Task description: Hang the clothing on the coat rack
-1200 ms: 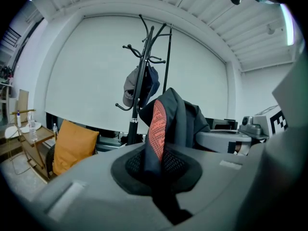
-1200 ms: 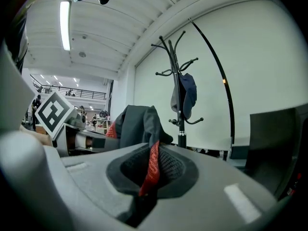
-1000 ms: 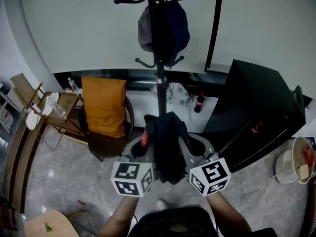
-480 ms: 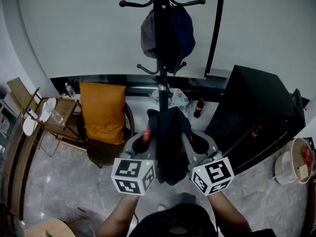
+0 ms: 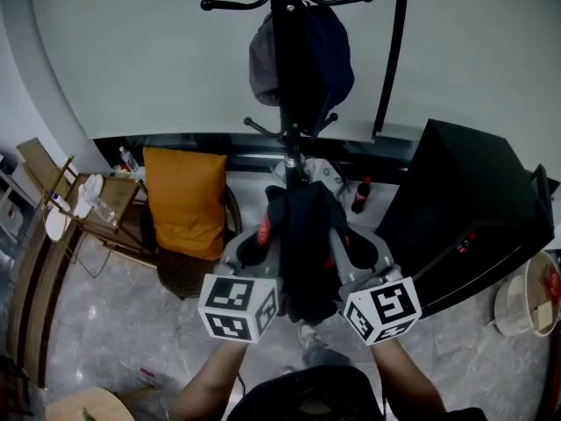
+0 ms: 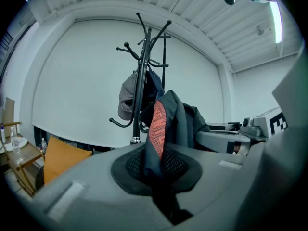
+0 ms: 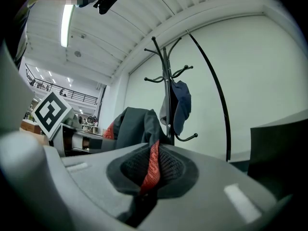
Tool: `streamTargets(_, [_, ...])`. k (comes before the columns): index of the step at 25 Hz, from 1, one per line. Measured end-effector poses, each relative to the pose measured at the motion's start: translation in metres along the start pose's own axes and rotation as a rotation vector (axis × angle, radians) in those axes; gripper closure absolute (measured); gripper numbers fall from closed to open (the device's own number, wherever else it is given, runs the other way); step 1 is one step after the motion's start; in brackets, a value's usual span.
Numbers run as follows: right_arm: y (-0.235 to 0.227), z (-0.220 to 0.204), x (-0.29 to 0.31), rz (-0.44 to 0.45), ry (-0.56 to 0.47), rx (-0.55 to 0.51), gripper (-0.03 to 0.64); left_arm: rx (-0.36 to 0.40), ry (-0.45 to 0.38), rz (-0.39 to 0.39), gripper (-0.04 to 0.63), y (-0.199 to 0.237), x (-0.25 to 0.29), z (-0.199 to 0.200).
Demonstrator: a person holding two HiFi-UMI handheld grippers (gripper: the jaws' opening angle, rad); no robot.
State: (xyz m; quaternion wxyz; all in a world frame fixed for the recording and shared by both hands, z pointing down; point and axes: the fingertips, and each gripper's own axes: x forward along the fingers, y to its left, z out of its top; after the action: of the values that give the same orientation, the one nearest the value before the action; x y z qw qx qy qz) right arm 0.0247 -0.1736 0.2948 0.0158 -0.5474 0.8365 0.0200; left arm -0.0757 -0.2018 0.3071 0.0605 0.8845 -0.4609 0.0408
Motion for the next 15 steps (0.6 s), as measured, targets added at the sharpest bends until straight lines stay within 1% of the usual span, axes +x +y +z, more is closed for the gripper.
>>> streamTargets(15, [-0.041, 0.001, 0.045, 0.028, -0.014, 0.009, 0.588, 0.004, -0.013, 0.031, 0.569, 0.017, 0.053, 0.016])
